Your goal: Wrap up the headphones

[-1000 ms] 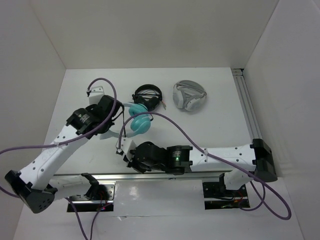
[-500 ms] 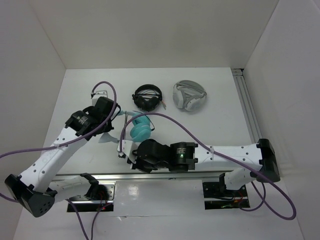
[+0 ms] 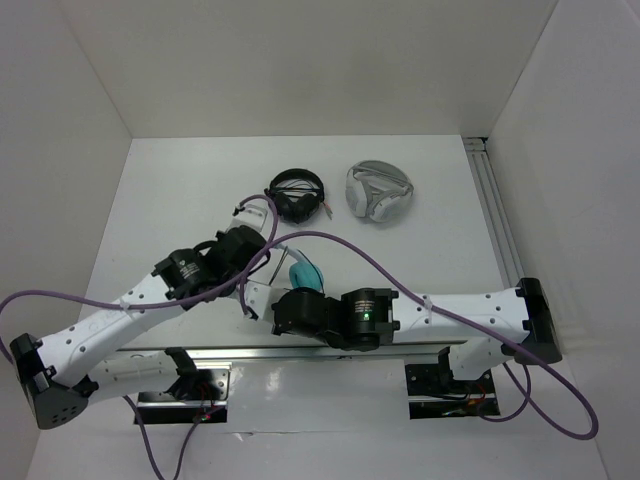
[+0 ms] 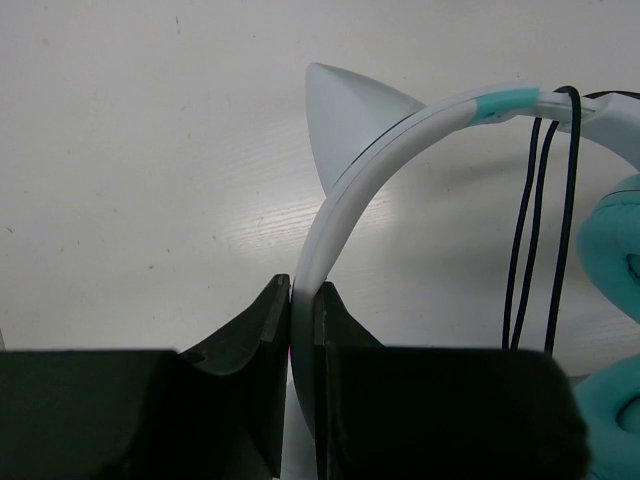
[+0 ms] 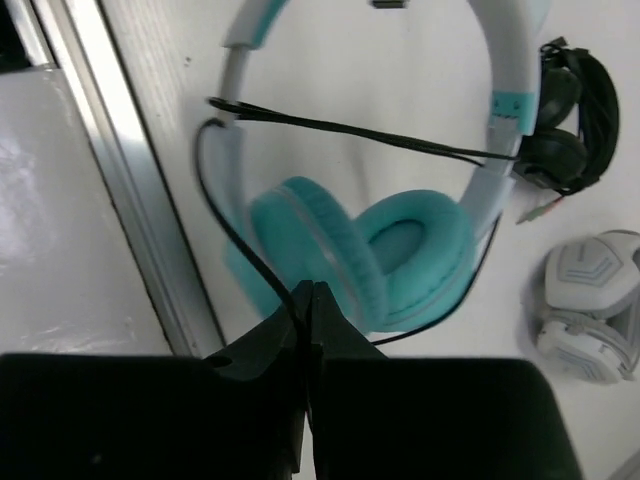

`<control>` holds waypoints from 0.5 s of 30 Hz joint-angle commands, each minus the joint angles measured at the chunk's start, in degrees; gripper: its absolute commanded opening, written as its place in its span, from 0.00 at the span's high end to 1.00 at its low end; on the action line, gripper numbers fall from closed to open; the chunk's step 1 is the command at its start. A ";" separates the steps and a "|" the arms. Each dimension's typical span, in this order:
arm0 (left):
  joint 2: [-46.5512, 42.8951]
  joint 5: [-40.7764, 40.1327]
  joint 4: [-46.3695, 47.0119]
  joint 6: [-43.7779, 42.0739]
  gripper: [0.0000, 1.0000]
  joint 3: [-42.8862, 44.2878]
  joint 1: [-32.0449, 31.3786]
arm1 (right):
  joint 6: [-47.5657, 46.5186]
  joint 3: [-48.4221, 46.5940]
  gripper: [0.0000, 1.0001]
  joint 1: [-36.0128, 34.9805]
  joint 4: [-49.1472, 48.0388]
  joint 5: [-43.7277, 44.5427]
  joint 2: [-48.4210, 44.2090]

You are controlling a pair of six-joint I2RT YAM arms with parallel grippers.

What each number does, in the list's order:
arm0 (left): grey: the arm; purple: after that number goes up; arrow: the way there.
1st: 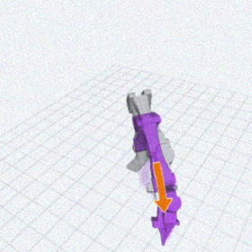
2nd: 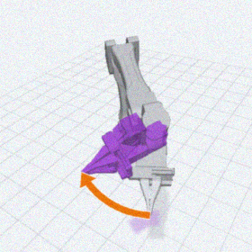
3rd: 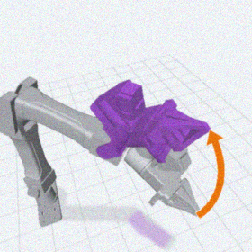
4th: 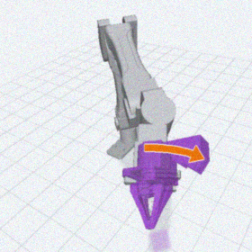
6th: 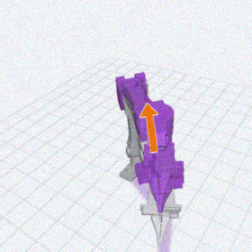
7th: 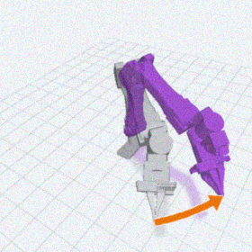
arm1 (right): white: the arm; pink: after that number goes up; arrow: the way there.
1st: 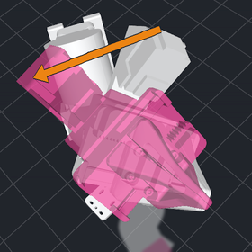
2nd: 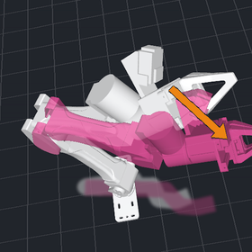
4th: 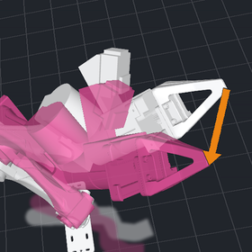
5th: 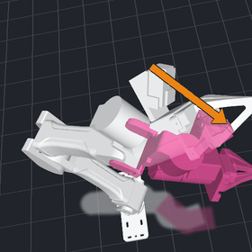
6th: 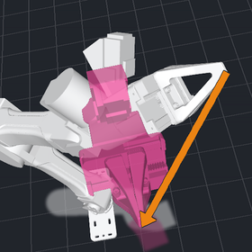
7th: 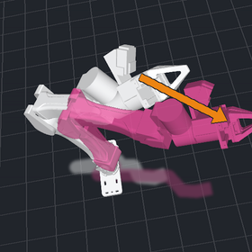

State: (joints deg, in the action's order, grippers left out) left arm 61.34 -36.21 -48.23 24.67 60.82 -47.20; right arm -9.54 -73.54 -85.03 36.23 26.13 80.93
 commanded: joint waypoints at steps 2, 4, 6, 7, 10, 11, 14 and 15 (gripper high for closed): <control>-3.95 -3.70 4.55 -3.48 1.00 -1.05 -4.12 | -1.89 2.78 0.89 -0.31 -1.85 9.19 -2.79; -5.70 -1.94 4.55 -4.01 1.00 -1.66 -4.92 | -2.49 5.76 0.84 -0.31 -4.39 10.34 -4.45; -6.58 -0.37 5.16 -5.07 1.00 -1.67 -5.62 | -2.50 7.17 0.78 -0.31 -4.41 11.93 -4.98; -7.28 1.38 5.16 -5.68 1.00 -1.67 -5.62 | -2.50 7.70 0.74 -0.31 -5.11 12.97 -4.99; -7.90 4.82 5.16 -6.30 1.00 -1.67 -5.62 | -2.50 9.46 0.74 1.00 -6.59 12.98 -4.99; -7.90 5.70 4.46 -6.30 1.00 -1.67 -5.62 | -3.02 9.99 0.77 1.62 -6.61 12.37 -4.99; -7.90 8.78 3.06 -6.82 1.00 -1.14 -6.15 | -3.72 11.57 0.84 3.90 -9.76 12.37 -4.99; -7.90 9.57 3.05 -6.82 1.00 -1.14 -6.76 | -3.73 11.57 0.89 4.78 -10.64 12.37 -4.99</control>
State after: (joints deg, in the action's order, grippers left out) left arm 54.89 -33.26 -47.62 18.90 57.95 -52.45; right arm -12.43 -62.89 -82.63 31.48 35.79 77.47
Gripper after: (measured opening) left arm 0.221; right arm 0.142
